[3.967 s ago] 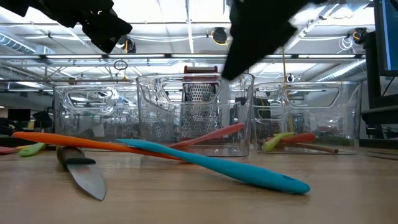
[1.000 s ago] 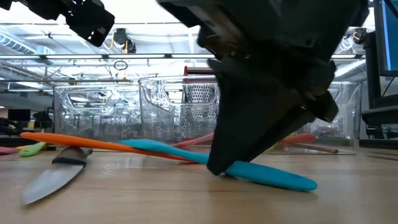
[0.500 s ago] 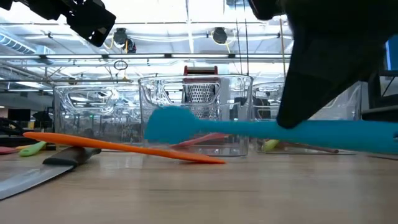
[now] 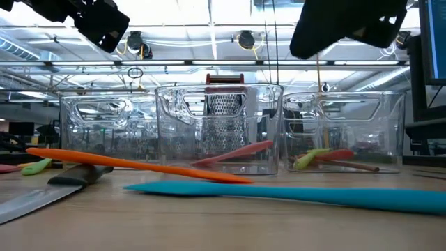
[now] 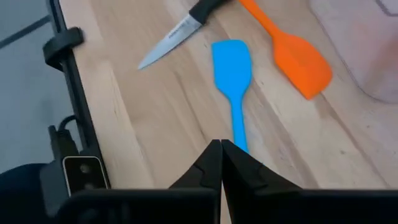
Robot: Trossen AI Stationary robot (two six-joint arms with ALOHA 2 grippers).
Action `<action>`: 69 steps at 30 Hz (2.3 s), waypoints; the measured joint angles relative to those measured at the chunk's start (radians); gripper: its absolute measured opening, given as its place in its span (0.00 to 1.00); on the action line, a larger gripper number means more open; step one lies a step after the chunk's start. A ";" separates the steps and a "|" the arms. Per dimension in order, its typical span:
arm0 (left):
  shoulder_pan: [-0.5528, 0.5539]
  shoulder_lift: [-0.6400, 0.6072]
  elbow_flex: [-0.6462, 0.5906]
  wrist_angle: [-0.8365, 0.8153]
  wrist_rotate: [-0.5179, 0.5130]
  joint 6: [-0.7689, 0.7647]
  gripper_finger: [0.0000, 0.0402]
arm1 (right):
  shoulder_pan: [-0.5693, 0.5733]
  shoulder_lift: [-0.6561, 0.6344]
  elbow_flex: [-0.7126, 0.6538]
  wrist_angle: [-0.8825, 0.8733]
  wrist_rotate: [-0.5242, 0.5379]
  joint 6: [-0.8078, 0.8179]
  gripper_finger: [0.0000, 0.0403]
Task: Pick & Place Kitchen Items
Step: Put the blue spatula into the middle transparent bin
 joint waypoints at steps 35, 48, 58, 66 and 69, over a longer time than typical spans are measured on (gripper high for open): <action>0.000 0.000 0.000 0.000 0.000 -0.032 0.52 | -0.051 0.008 -0.362 0.531 0.007 -0.363 0.38; 0.000 0.000 0.000 -0.002 0.000 -0.033 0.52 | -0.090 0.048 -0.349 0.719 -0.001 -0.515 0.38; 0.002 0.000 0.000 -0.003 0.000 -0.033 0.52 | -0.121 0.172 -0.208 0.579 -0.040 -0.568 0.38; 0.002 0.000 0.000 -0.010 0.000 -0.034 0.52 | -0.134 0.193 -0.196 0.534 -0.045 -0.529 0.38; 0.002 0.000 0.000 -0.007 0.000 -0.033 0.52 | -0.135 0.193 -0.196 0.506 -0.042 -0.528 0.38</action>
